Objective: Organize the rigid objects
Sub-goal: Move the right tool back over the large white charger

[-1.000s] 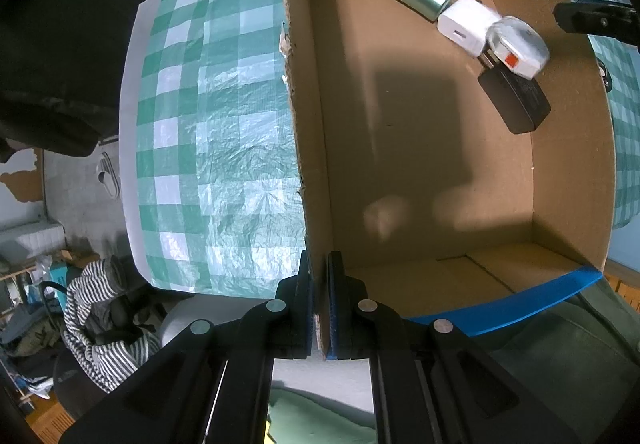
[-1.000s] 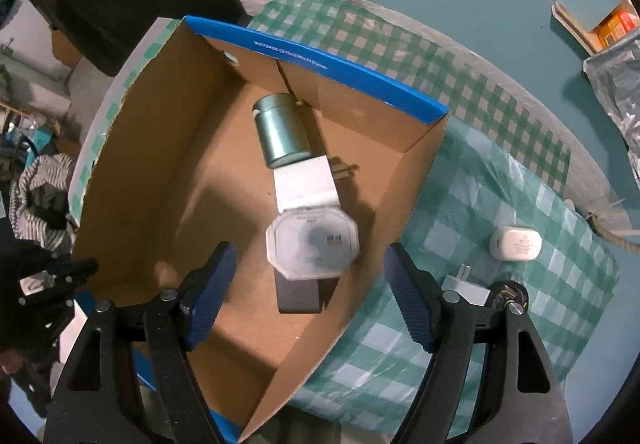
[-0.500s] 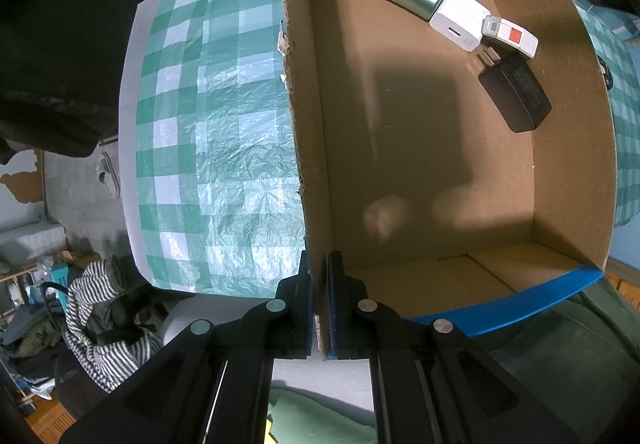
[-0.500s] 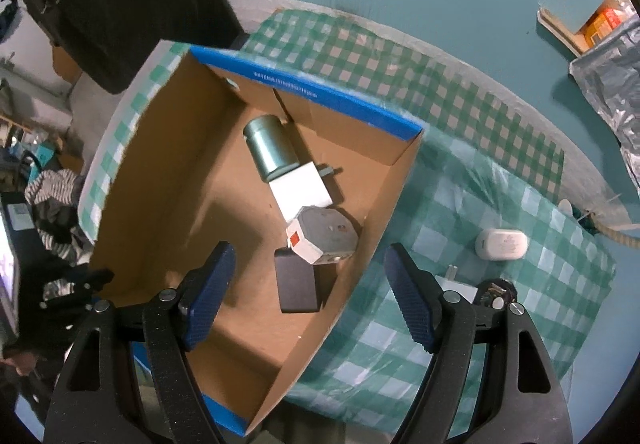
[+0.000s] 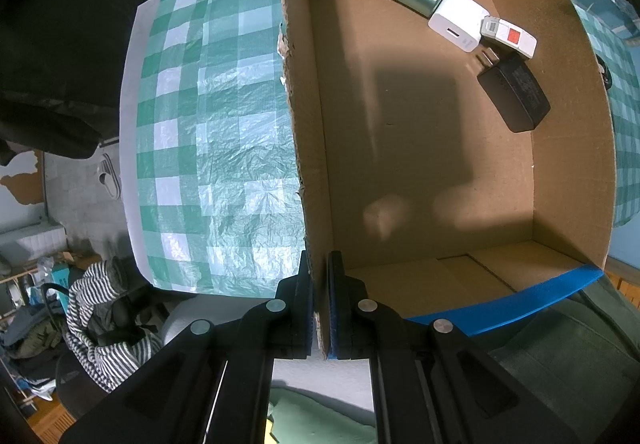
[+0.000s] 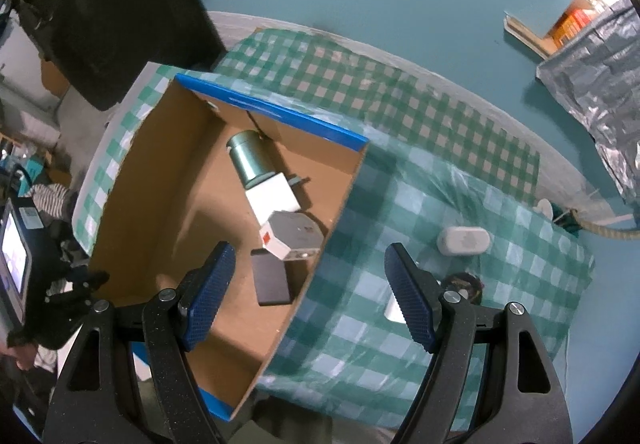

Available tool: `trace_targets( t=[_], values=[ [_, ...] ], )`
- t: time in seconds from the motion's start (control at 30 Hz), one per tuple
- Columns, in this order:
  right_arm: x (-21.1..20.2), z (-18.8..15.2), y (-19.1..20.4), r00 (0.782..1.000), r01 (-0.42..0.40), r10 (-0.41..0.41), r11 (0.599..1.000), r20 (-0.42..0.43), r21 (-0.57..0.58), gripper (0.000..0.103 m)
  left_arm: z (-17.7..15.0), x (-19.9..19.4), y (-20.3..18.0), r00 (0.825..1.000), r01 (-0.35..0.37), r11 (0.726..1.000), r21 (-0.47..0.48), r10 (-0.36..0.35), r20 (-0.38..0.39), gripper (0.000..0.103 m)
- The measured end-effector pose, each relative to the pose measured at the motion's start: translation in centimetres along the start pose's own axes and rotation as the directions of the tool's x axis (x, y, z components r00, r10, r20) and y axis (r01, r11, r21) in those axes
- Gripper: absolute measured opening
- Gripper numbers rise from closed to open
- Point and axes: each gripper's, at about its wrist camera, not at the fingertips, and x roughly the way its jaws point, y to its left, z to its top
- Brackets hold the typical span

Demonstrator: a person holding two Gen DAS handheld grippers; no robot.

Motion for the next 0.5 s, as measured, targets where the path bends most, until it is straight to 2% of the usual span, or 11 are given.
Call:
trace_targets(
  t=[0.27,0.5],
  values=[
    [0.9,-1.4,-3.9,1.0,0.014,-0.011,0.993,-0.026,0.114,0.077,0.1,-0.1,0.0,1.0,0.0,1.0,0.001,0.0,0.005,0.006],
    [3.6,-3.5,-8.7,0.996,0.045,-0.026,0.976,-0.089,0.214,0.077,0.0,-0.2,0.1,1.0,-0.004,1.0,0.005,0.004,0.008,0.006]
  ],
)
